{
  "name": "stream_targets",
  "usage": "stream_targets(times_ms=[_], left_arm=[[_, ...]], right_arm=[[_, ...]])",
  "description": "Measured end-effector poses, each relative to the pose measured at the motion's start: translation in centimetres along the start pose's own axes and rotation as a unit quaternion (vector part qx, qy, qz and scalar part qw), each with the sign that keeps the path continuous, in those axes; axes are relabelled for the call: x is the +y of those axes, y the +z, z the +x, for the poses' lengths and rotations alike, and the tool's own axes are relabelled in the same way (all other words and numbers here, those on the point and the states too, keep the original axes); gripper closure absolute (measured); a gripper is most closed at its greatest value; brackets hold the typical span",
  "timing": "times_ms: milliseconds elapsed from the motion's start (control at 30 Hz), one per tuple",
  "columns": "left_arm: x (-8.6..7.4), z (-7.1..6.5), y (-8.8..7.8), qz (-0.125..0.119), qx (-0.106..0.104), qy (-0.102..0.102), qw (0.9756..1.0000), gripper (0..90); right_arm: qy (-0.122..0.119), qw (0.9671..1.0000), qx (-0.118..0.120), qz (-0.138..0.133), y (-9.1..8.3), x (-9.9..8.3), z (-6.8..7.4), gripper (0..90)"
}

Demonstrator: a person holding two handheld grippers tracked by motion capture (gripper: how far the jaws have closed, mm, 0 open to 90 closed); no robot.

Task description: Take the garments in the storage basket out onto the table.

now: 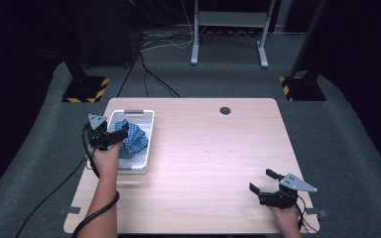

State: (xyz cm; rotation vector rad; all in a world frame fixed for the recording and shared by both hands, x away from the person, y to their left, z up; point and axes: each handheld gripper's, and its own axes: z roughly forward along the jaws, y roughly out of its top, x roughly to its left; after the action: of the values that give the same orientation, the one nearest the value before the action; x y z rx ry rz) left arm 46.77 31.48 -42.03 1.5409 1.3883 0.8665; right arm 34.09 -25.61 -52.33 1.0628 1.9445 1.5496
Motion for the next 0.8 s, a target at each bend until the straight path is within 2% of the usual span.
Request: stream_targets(times_ms=[267, 600, 800], left_arm=[[0.1, 0.1, 1.0, 0.009, 0.018, -0.006, 0.9998, 12.6], [0.1, -0.1, 2.3, 0.021, 0.013, -0.002, 0.9997, 12.6], [-0.3, -0.4, 3.5, 0.038, 0.013, 0.006, 0.9992, 12.6]], right_arm=[[0.0, 1.0, 0.002, -0.001, 0.0, 0.0, 0.0, 6.6], [0.001, 1.0, 0.006, -0.004, 0.0, 0.0, -0.1, 6.6], [0.003, 1.0, 0.008, -0.005, 0.0, 0.0, -0.1, 6.6]])
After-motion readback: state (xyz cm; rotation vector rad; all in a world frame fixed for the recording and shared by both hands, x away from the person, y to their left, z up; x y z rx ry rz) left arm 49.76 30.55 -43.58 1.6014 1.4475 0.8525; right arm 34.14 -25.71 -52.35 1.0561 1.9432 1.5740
